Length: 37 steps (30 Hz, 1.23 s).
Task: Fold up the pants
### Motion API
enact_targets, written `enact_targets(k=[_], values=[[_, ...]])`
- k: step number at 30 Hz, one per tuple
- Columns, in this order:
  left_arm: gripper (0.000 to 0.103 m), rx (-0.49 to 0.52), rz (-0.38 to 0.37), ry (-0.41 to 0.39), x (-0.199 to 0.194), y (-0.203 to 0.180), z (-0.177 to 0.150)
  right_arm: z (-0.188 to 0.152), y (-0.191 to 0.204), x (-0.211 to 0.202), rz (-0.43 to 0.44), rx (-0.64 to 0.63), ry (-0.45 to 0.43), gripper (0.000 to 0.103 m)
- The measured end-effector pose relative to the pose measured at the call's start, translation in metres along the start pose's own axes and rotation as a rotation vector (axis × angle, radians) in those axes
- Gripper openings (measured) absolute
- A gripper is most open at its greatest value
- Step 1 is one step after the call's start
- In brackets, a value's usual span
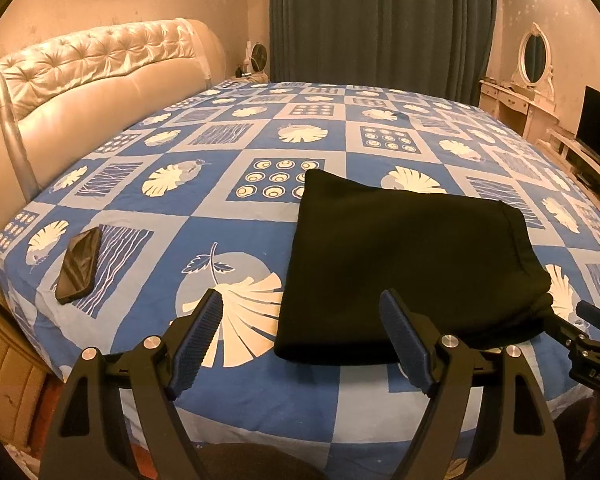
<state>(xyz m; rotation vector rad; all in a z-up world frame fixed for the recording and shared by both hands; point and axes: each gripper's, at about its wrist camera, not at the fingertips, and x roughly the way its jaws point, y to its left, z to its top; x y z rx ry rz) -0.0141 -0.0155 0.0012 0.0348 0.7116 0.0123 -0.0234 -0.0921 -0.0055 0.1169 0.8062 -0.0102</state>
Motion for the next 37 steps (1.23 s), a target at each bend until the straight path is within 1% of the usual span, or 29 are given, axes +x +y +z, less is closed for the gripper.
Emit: enact_targets(k=[2, 4, 9, 14, 17, 21, 22, 23, 26, 27, 30, 32, 33, 37], values=[[0.08, 0.007, 0.0, -0.002, 0.0, -0.001, 0.0, 0.001, -0.001, 0.0, 0.001, 0.0, 0.0, 0.087], [0.088, 0.006, 0.001, -0.008, -0.002, -0.001, 0.001, 0.001, -0.001, 0.0, 0.001, 0.0, 0.0, 0.087], [0.088, 0.019, 0.008, -0.053, -0.009, -0.003, 0.003, 0.001, -0.001, 0.0, 0.001, 0.0, 0.002, 0.087], [0.088, 0.016, -0.016, -0.091, -0.018, -0.003, 0.006, 0.0, 0.0, 0.0, 0.003, 0.0, 0.004, 0.087], [0.088, -0.004, -0.026, -0.101, -0.02, -0.001, 0.01, 0.0, 0.0, 0.0, 0.005, -0.001, 0.006, 0.087], [0.09, -0.044, -0.007, -0.137, -0.026, 0.004, 0.012, 0.001, -0.001, 0.001, 0.008, 0.0, 0.008, 0.087], [0.09, -0.055, 0.001, -0.123, -0.026, 0.005, 0.014, 0.0, 0.0, 0.001, 0.007, 0.001, 0.008, 0.087], [0.091, -0.056, 0.0, -0.089, -0.024, 0.006, 0.016, 0.001, -0.001, 0.001, 0.006, 0.0, 0.007, 0.087], [0.091, -0.052, -0.047, -0.063, -0.021, 0.008, 0.018, 0.0, -0.001, 0.002, 0.007, 0.001, 0.014, 0.087], [0.091, -0.042, -0.049, -0.055, -0.02, 0.007, 0.019, 0.0, -0.001, 0.002, 0.008, 0.001, 0.017, 0.087], [0.091, -0.039, -0.04, -0.053, -0.018, 0.008, 0.017, 0.0, -0.002, 0.002, 0.009, 0.0, 0.015, 0.087], [0.091, -0.092, -0.042, -0.039, -0.015, 0.014, 0.016, 0.001, -0.005, 0.003, 0.01, 0.002, 0.013, 0.087], [0.091, -0.116, -0.048, -0.019, -0.012, 0.017, 0.016, 0.001, -0.006, 0.003, 0.009, 0.005, 0.013, 0.087], [0.091, -0.11, -0.017, -0.007, -0.009, 0.017, 0.015, 0.002, -0.014, 0.005, 0.013, 0.026, 0.023, 0.087]])
